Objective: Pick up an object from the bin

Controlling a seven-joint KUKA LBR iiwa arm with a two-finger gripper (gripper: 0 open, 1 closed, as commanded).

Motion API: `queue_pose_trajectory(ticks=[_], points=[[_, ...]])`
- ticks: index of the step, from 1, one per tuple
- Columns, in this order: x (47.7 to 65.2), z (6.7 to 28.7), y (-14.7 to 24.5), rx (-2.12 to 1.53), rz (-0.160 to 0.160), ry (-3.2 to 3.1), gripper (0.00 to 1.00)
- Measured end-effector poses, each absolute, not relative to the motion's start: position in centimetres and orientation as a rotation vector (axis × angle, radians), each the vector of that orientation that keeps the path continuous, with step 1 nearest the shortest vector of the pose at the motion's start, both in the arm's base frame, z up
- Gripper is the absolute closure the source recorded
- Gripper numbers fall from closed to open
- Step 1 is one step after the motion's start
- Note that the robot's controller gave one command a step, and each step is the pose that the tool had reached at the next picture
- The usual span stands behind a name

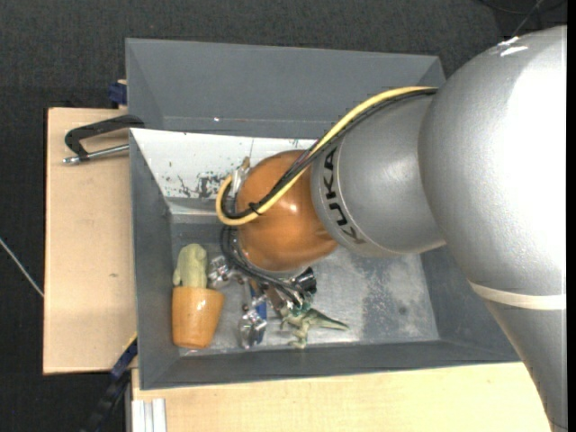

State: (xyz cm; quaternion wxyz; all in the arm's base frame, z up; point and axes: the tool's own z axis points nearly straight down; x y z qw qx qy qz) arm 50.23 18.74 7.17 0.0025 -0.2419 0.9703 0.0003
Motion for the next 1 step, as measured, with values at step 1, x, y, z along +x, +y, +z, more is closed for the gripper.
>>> queue_pose_trajectory(ticks=[1], points=[[52.38, 10.15, 22.52, -1.485, -0.003, 2.765, 0.00]])
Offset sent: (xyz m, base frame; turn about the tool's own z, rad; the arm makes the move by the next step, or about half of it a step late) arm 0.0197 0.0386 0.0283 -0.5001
